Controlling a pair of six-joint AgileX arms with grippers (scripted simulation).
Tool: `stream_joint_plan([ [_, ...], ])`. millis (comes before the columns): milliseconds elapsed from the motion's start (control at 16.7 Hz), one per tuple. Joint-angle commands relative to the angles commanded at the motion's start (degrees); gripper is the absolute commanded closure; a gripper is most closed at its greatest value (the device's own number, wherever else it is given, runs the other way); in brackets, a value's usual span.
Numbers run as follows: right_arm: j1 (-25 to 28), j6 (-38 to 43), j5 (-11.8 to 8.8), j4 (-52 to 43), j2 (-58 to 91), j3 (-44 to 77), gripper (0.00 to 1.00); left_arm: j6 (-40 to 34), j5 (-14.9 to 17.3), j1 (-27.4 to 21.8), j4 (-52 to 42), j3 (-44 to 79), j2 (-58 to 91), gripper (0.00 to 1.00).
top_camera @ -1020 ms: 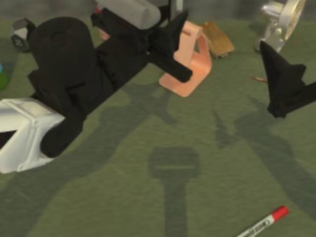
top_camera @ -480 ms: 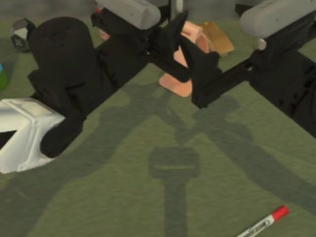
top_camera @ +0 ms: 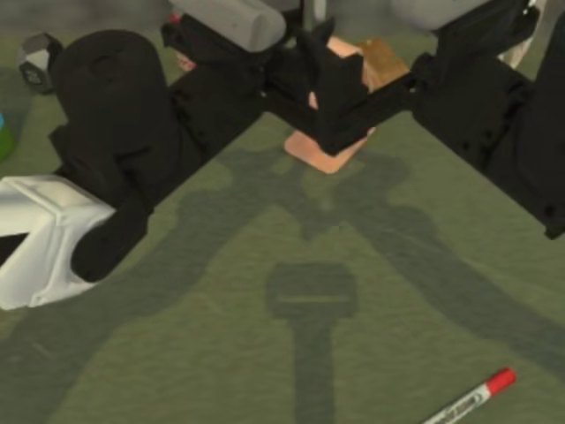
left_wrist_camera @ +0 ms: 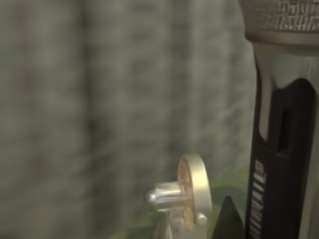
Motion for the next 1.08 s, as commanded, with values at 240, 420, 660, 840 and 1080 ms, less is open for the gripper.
stream_joint_plan([
  [240, -1.4, 0.0, -1.2, 2.9, 12.1, 8.4, 0.0, 0.0, 0.0, 0.0, 0.0, 0.0, 0.0, 1.0],
  [420, -2.1, 0.0, -1.8, 4.0, 16.3, 11.9, 0.0, 0.0, 0.0, 0.0, 0.0, 0.0, 0.0, 1.0],
  [660, -2.1, 0.0, -1.9, 4.0, 16.5, 12.1, 0.0, 0.0, 0.0, 0.0, 0.0, 0.0, 0.0, 1.0],
  [840, -2.1, 0.0, -1.9, 4.0, 16.5, 12.1, 0.23, 0.0, 0.0, 0.0, 0.0, 0.0, 0.0, 1.0],
  [1080, -2.1, 0.0, -1.9, 4.0, 16.5, 12.1, 0.53, 0.0, 0.0, 0.0, 0.0, 0.0, 0.0, 1.0],
])
